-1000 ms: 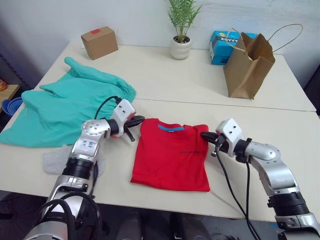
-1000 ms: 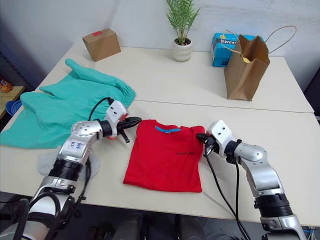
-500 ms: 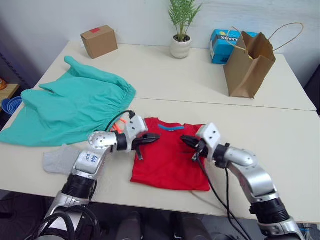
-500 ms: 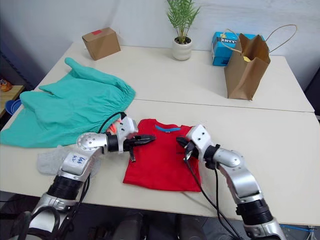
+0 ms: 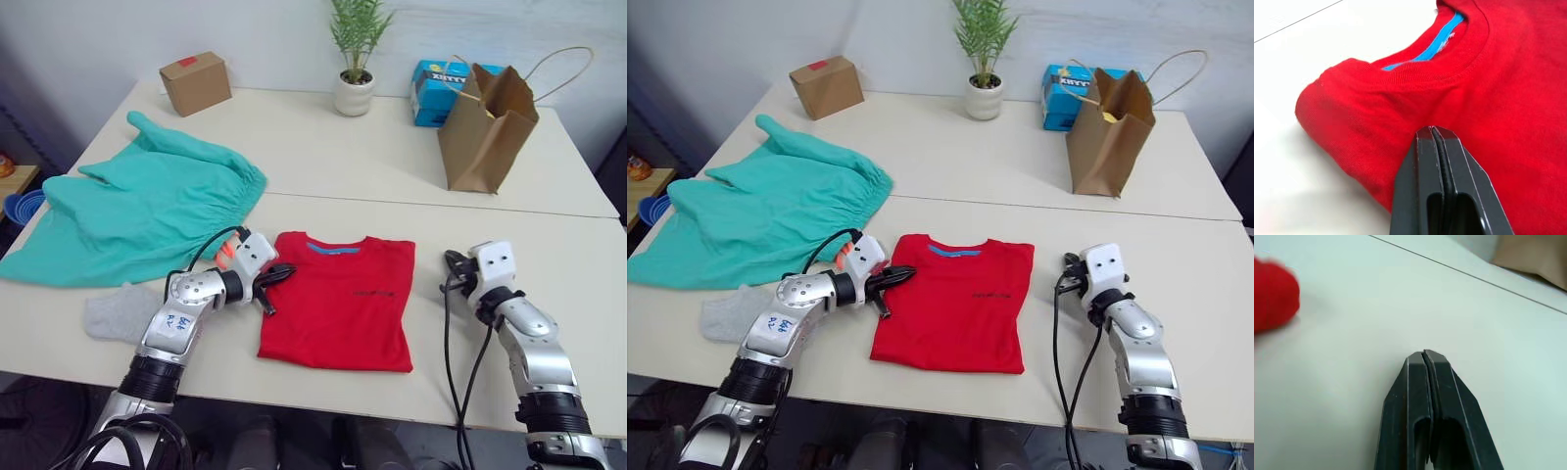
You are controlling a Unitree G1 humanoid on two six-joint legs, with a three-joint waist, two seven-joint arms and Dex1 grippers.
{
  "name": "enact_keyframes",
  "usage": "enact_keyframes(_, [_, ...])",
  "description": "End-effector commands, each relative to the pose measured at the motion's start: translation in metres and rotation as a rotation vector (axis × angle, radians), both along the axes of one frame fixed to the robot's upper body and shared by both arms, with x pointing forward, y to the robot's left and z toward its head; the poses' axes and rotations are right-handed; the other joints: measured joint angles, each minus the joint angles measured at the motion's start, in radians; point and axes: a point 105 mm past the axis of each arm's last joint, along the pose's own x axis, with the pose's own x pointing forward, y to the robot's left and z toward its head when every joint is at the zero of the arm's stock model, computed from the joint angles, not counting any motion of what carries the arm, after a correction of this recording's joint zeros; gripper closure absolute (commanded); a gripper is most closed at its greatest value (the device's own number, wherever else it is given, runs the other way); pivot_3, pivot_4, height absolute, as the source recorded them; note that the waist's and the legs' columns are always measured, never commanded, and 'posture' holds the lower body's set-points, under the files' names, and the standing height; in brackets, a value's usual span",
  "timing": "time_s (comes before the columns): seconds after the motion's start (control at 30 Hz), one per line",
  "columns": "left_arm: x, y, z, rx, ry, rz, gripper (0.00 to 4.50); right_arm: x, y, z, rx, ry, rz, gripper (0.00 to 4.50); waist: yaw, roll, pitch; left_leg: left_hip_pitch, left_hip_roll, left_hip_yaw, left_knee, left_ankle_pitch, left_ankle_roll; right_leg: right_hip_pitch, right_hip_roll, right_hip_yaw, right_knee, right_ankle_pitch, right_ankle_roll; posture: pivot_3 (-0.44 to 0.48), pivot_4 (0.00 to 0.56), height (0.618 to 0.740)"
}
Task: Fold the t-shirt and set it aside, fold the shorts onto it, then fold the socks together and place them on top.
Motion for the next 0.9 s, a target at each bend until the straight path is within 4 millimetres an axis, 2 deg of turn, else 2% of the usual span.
enact_keyframes(0.03, [-0.002,-0.004,0.017,-0.088,-0.062,-0.024,4.47,-0.006,0.019,0.031,0.053,-0.13,0.125,4.5,-0.001,0.0,0.0,0.0,0.0,0.0,0.0,0.0,0.0,0.0,0.0,0.0,0.001,0.0,0.0,0.0,0.15,0.74])
enact_keyframes(0.13, [-0.009,-0.014,0.043,-0.188,-0.13,-0.109,4.47,-0.023,0.06,0.054,0.086,-0.189,0.355,4.5,0.001,0.001,0.0,-0.001,0.0,0.0,0.0,0.0,0.0,-0.001,0.0,0.0,0.001,0.0,0.0,0.0,0.15,0.74])
enact_keyframes(0.2, [-0.019,-0.021,0.053,-0.231,-0.133,-0.182,4.47,-0.042,0.091,0.057,0.07,-0.173,0.518,4.5,0.005,0.001,0.0,-0.001,0.001,0.0,0.0,0.0,0.0,-0.001,0.0,0.0,0.0,0.0,0.0,0.0,0.15,0.74])
enact_keyframes(0.23, [-0.023,-0.023,0.055,-0.24,-0.125,-0.205,4.47,-0.049,0.101,0.057,0.055,-0.16,0.568,4.5,0.008,0.001,0.0,-0.001,0.0,0.0,0.0,0.0,0.0,-0.001,0.0,-0.001,0.0,0.0,0.0,0.0,0.15,0.74])
enact_keyframes(0.3, [-0.034,-0.027,0.052,-0.209,-0.113,-0.265,4.47,-0.066,0.12,0.045,-0.018,-0.108,0.667,4.5,0.01,0.001,0.0,-0.002,0.0,-0.001,0.0,0.0,0.0,-0.001,0.0,-0.001,-0.001,0.0,0.0,0.0,0.15,0.74])
enact_keyframes(0.43, [-0.068,-0.032,0.032,-0.131,-0.023,-0.379,4.47,-0.085,0.14,0.009,-0.092,0.02,0.681,4.5,0.01,0.001,0.0,-0.002,0.0,-0.001,-0.001,0.0,0.0,0.0,-0.001,-0.001,-0.004,0.0,0.0,0.0,0.15,0.74])
enact_keyframes(0.57, [-0.077,-0.031,0.006,-0.079,0.048,-0.342,4.47,-0.09,0.133,-0.011,-0.069,0.086,0.601,4.5,0.01,0.001,0.0,-0.003,0.0,-0.001,-0.001,0.0,0.001,-0.001,-0.001,-0.001,-0.004,0.0,0.0,0.0,0.15,0.74])
enact_keyframes(0.63, [-0.068,-0.021,-0.012,-0.026,0.076,-0.247,4.47,-0.092,0.112,-0.019,-0.108,0.104,0.549,4.5,0.01,0.001,0.0,-0.002,-0.001,-0.001,-0.001,0.0,0.001,0.0,-0.001,-0.001,-0.004,0.0,0.0,0.0,0.15,0.74])
enact_keyframes(0.73, [-0.059,-0.007,-0.029,0.003,0.112,-0.14,4.47,-0.093,0.075,-0.019,-0.028,0.103,0.404,4.5,0.013,0.001,0.0,0.001,-0.001,-0.001,-0.001,0.0,0.002,0.002,-0.001,-0.001,-0.004,0.0,0.0,0.0,0.15,0.74])
enact_keyframes(0.83, [-0.062,-0.003,-0.032,-0.01,0.117,-0.121,4.47,-0.099,0.052,-0.018,-0.016,0.092,0.361,4.5,0.011,0.001,0.0,0.007,-0.001,-0.002,-0.003,-0.001,0.003,0.011,-0.002,-0.001,-0.008,0.0,0.0,0.0,0.15,0.74])
enact_keyframes(0.9, [-0.066,-0.006,-0.023,-0.073,0.081,-0.149,4.47,-0.1,0.042,-0.014,0.009,0.077,0.336,4.5,0.004,0.001,-0.001,0.018,-0.001,-0.001,-0.011,-0.002,0.003,0.021,-0.002,-0.001,-0.015,0.0,-0.001,0.0,0.15,0.74])
